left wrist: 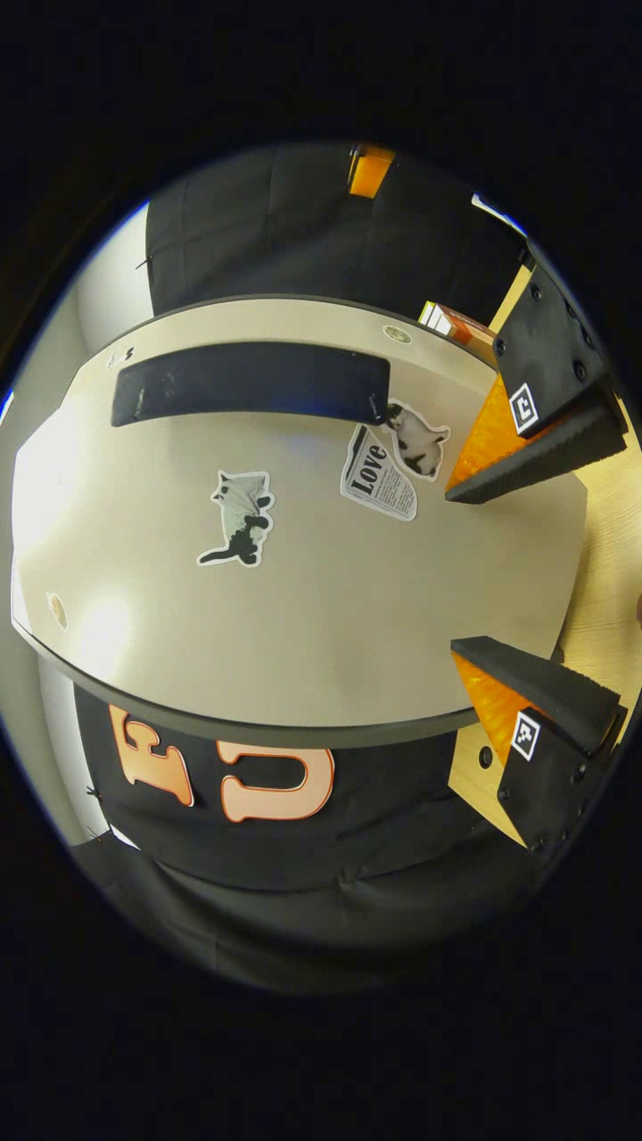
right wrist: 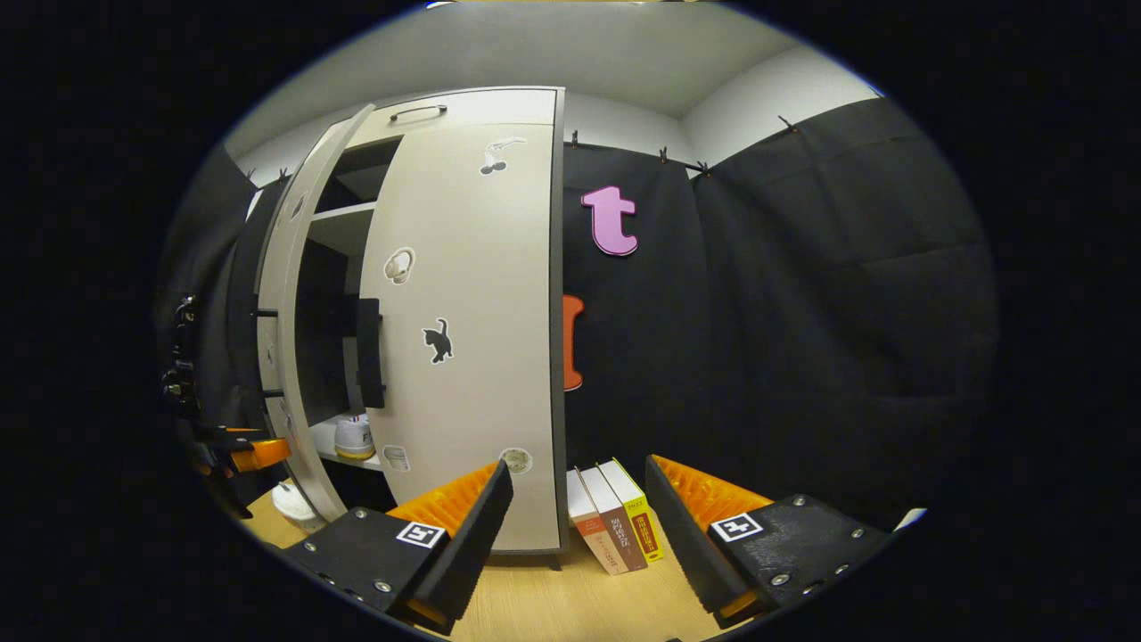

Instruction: Grab one shoe with the right hand and put it into the shoe cabinet, grab the other shoe with the left hand and put it into the shoe cabinet; then close the right door with the right hand and the left door with the left hand.

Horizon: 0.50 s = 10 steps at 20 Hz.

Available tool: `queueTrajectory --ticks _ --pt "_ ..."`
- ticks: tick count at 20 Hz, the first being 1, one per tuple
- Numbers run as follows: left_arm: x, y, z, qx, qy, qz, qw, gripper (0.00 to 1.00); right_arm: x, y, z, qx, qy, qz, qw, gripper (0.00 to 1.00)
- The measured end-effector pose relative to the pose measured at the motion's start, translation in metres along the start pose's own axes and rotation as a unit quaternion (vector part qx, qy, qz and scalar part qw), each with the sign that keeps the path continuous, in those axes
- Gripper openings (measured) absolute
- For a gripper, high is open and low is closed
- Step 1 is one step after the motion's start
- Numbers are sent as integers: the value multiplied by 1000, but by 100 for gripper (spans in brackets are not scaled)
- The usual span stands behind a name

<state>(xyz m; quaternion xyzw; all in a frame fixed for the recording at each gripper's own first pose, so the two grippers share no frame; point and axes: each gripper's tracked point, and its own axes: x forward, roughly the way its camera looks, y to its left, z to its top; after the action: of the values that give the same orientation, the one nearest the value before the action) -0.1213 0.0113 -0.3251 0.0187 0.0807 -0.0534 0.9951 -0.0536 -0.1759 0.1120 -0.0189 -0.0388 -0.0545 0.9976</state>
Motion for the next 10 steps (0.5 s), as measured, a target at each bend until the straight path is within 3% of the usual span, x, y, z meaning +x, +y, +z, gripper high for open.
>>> queueTrajectory --ticks 10 --pt "37 -5 1 10 2 18 1000 97 12 -4 -3 -3 6 -7 1000 93"
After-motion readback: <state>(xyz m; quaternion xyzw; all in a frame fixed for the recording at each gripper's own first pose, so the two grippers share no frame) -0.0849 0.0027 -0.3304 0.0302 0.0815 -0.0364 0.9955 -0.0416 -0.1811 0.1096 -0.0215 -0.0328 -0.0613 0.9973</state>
